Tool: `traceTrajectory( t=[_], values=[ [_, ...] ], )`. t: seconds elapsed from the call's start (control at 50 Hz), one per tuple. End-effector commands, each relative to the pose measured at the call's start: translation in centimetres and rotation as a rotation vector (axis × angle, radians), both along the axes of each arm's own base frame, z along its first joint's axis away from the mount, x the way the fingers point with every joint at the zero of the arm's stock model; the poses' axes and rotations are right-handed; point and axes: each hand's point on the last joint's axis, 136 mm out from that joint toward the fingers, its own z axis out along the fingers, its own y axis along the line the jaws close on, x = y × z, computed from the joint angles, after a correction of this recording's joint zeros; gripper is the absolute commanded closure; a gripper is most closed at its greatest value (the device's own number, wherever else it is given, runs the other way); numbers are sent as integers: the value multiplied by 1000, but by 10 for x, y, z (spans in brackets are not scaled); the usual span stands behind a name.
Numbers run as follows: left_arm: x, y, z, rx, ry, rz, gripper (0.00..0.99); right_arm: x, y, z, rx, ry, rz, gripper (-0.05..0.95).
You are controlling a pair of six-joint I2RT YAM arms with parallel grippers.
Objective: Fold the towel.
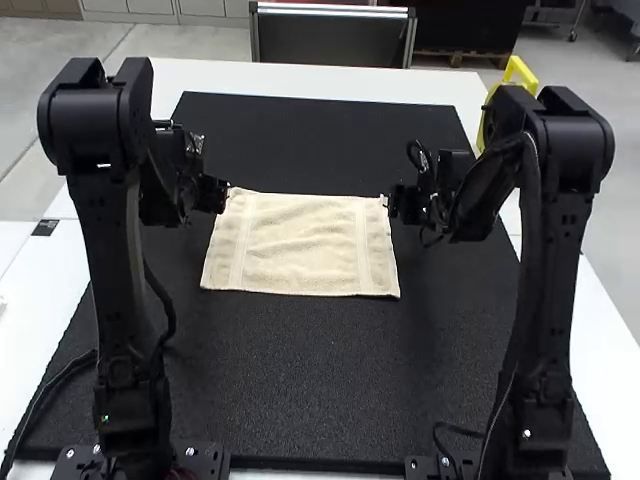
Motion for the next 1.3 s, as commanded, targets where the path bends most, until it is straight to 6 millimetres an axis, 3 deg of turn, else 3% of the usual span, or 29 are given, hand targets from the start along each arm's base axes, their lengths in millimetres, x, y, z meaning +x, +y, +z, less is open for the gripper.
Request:
traceTrajectory(
  t=[0.0, 0.48, 1.28],
  values=[
    [15, 0, 13, -3, -34, -18, 41, 10, 8, 9, 17, -26, 16, -7],
    [21, -3, -12, -29, 78, -36, 46, 24, 16, 2, 34, -16, 17, -5],
    [31, -20, -29, -38, 97, -83, 48, 33, 31, -9, 32, 0, 41, -3]
  ],
)
